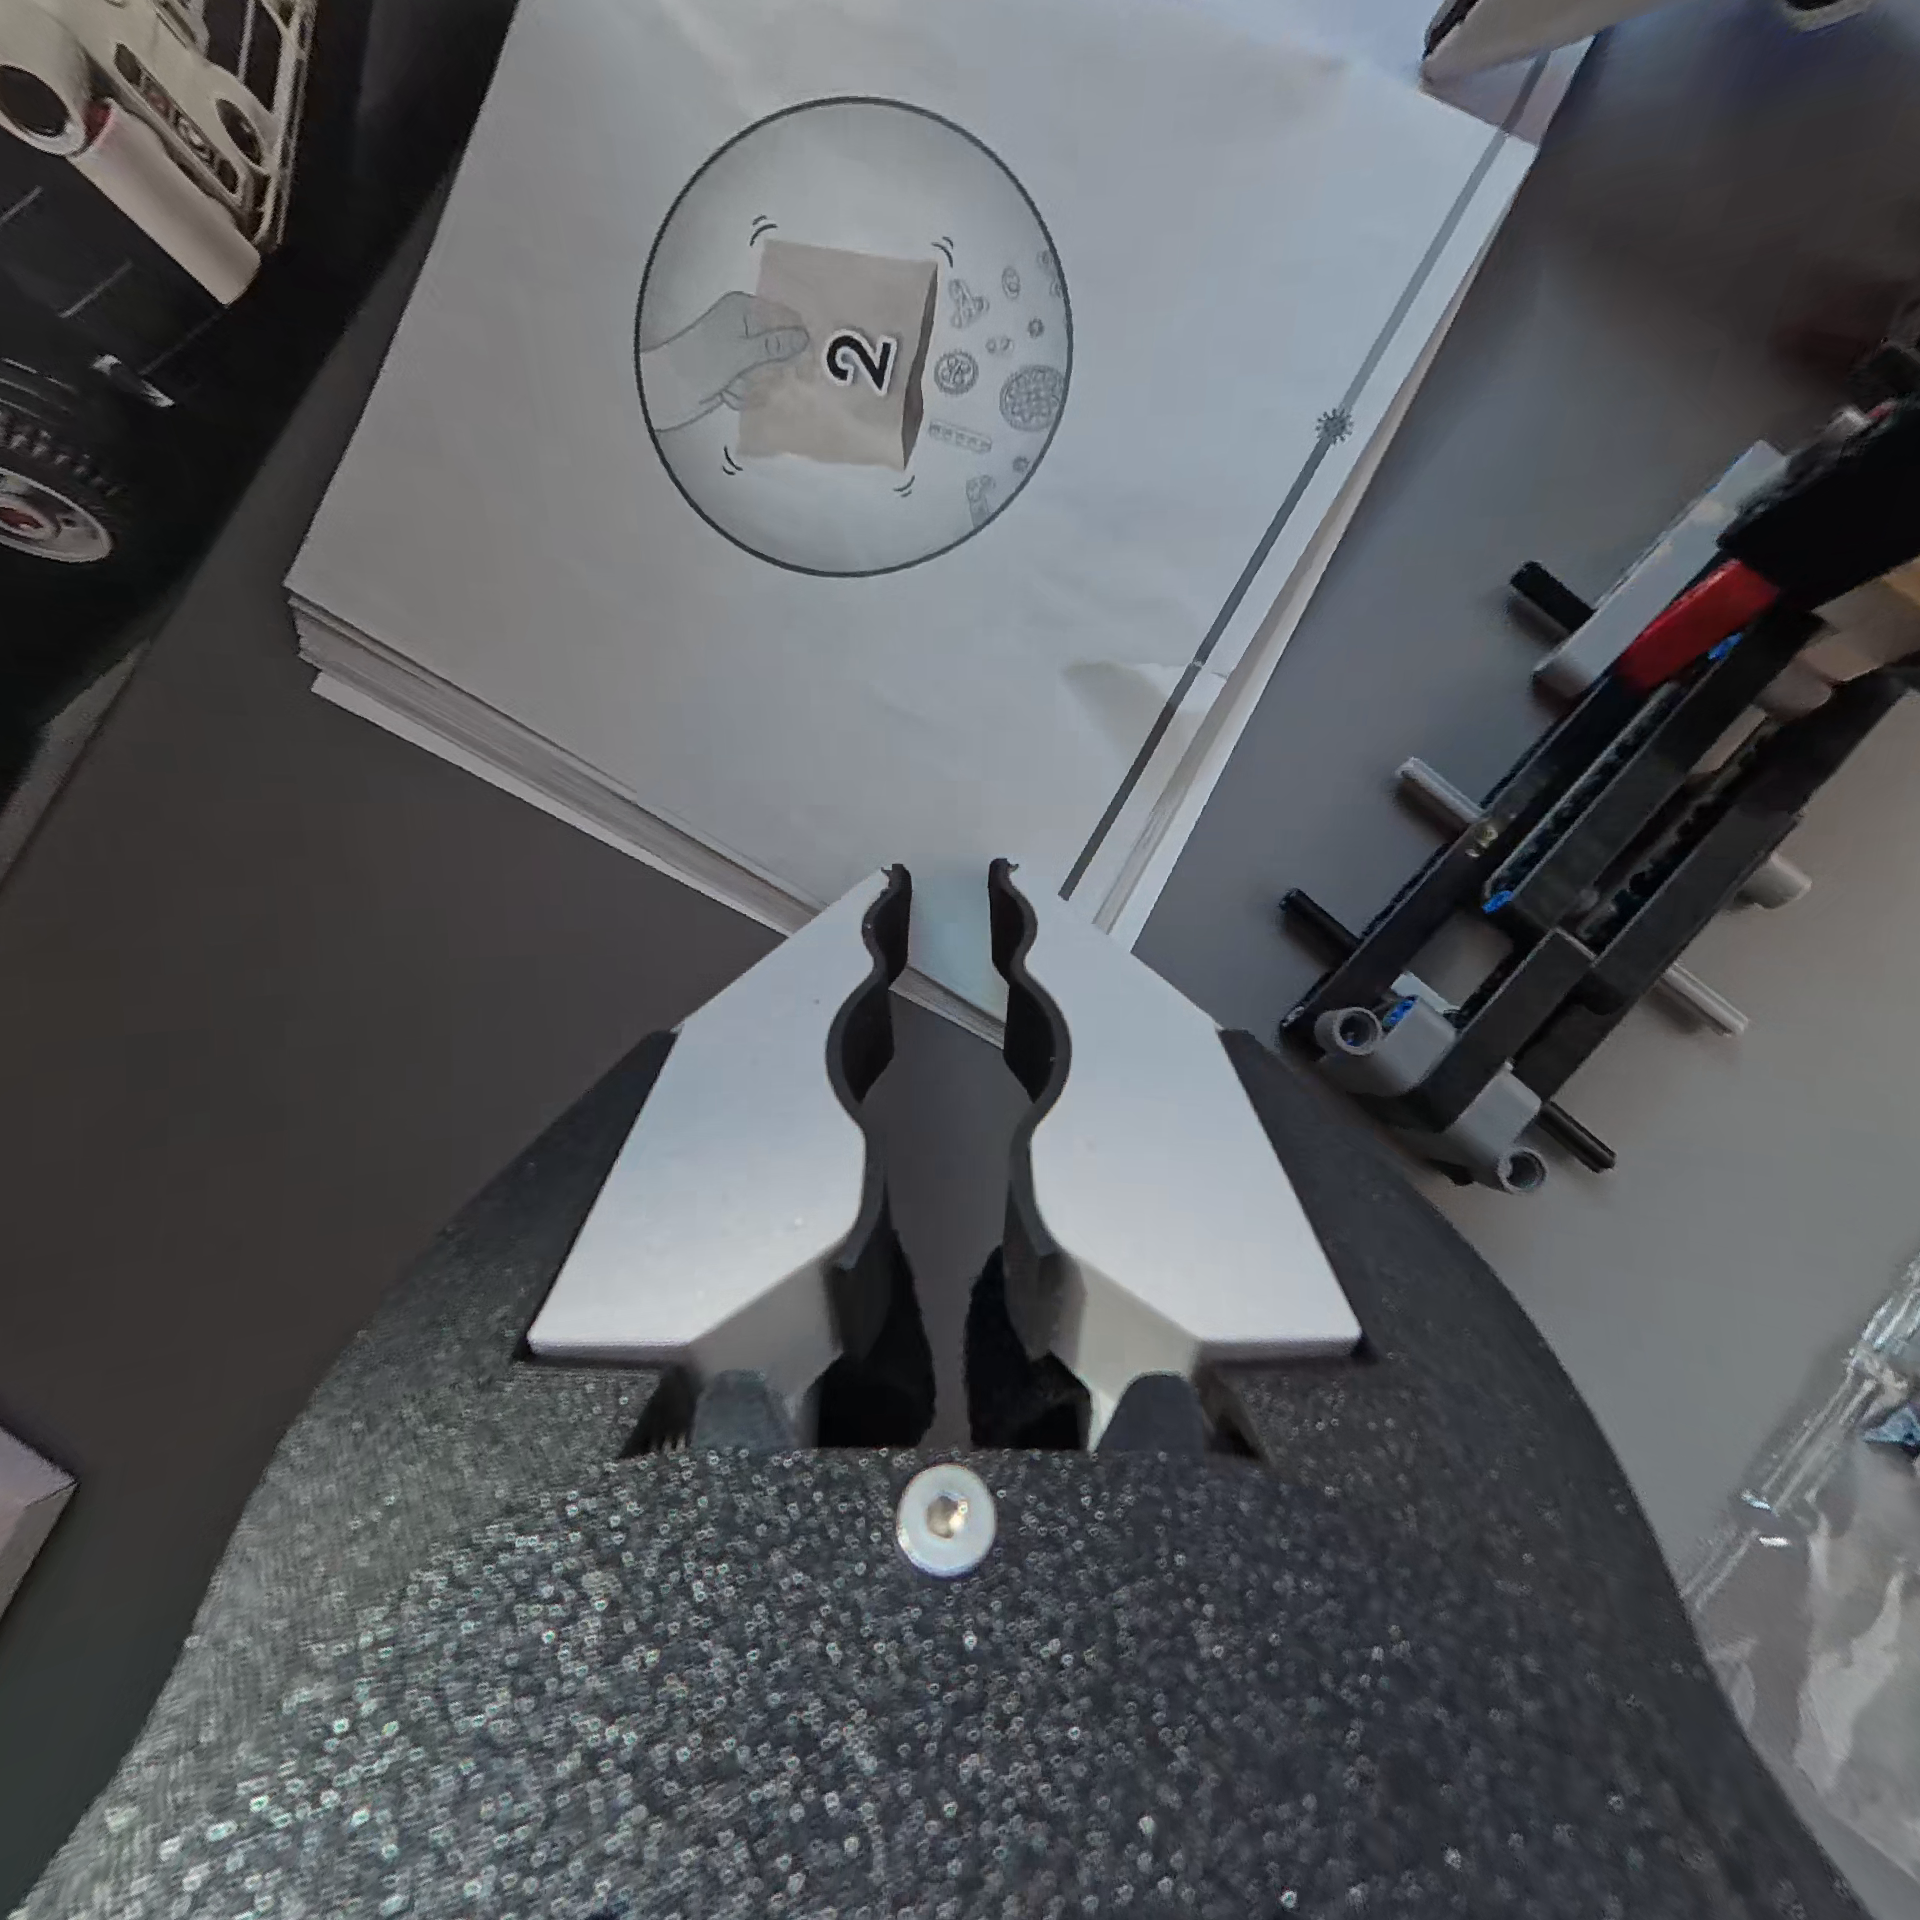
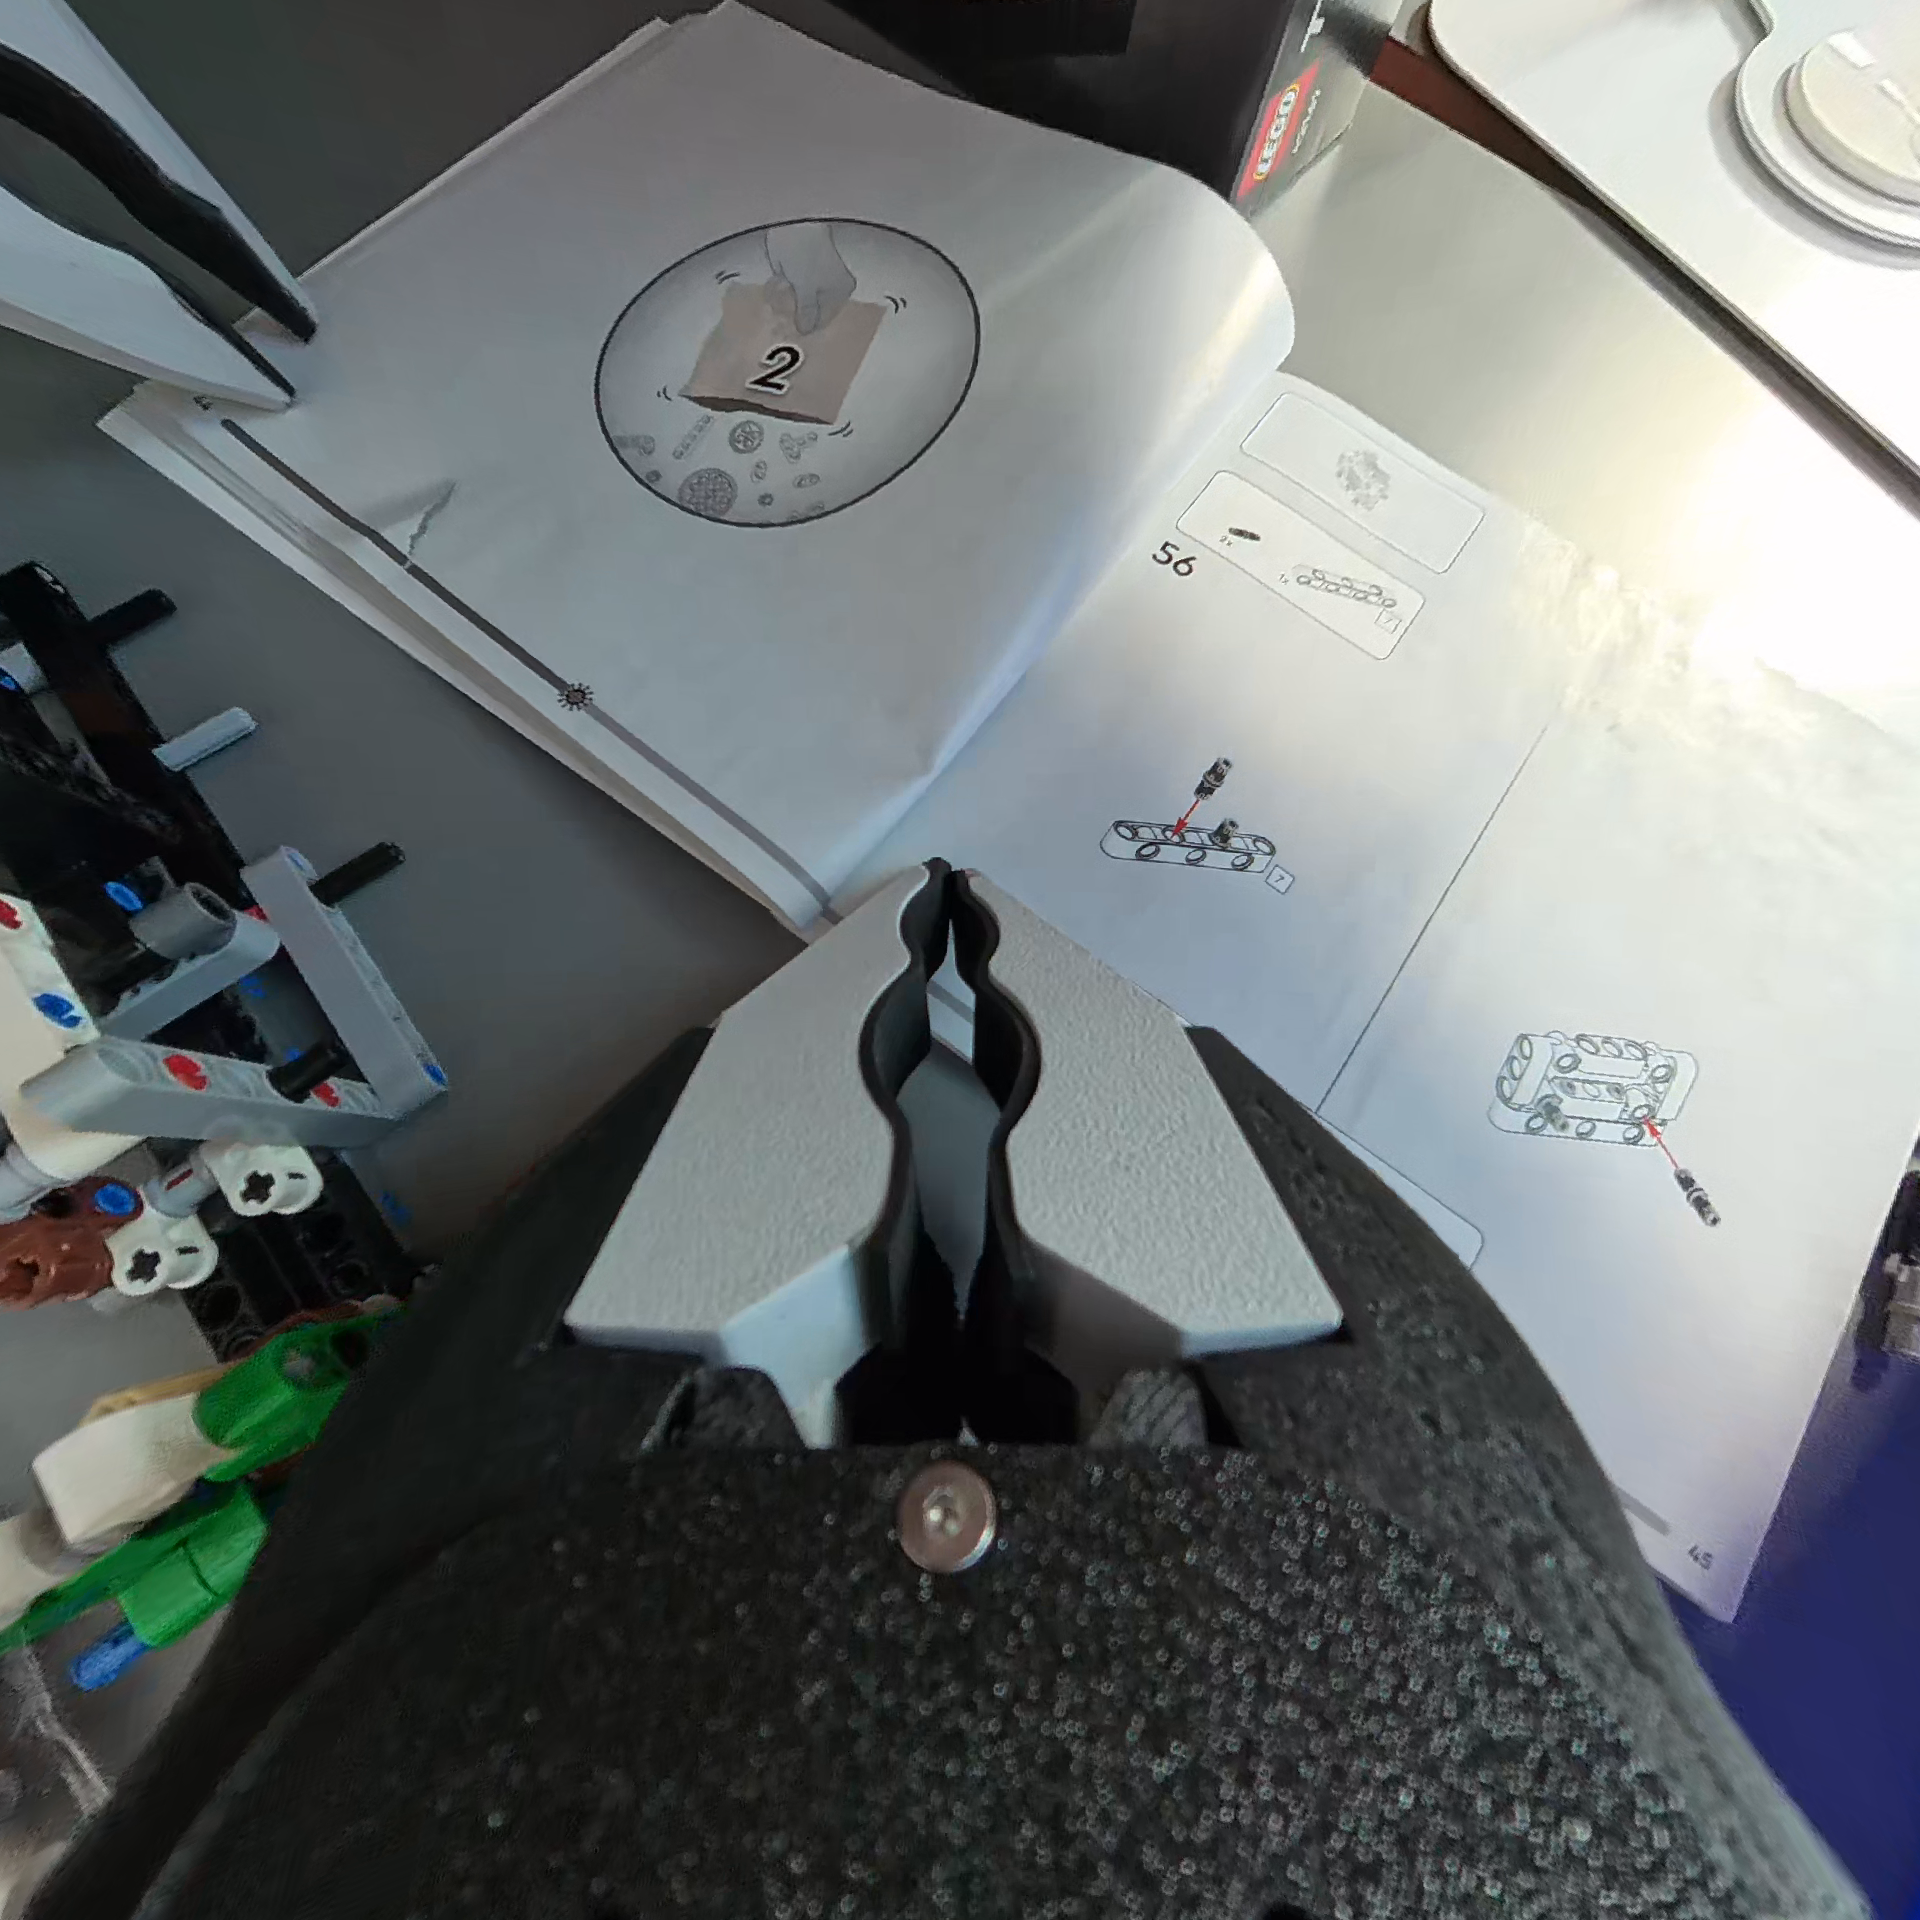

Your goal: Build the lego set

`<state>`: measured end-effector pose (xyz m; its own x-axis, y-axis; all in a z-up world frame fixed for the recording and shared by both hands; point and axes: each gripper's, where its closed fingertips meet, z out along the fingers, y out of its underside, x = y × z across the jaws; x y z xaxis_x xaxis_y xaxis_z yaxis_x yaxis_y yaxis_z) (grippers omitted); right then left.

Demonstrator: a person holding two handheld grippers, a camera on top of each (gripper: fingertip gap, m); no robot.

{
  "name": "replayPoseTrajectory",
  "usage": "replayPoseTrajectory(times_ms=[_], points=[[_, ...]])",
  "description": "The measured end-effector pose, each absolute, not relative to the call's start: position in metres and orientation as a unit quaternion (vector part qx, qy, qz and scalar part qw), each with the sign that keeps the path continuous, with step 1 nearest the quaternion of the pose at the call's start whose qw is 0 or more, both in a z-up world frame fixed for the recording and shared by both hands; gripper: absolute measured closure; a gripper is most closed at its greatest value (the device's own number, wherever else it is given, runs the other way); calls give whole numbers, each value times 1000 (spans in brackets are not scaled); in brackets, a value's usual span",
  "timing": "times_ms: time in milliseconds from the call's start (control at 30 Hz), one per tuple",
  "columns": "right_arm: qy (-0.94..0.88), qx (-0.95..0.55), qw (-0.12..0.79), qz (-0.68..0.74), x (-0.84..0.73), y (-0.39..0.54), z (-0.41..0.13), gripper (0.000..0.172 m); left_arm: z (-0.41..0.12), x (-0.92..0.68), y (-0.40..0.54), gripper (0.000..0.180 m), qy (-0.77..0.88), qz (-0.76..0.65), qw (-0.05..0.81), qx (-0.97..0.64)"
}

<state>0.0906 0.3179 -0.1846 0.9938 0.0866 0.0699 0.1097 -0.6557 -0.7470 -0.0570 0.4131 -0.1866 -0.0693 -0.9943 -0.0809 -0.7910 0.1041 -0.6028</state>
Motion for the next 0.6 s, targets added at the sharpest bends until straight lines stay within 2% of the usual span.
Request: replayPoseTrajectory(times_ms=[200,367,600], points=[[-47,-909,414,1,86,327,-184,172,-185,-55,429,163,691,-177,255,-653],[-24,-868,494,28,97,311,-147,167,-163,-79,429,157,652,-160,286,-684],[-3,-845,528,86,96,255,-124,160,-130,-144,357,156,603,-227,297,-704]])
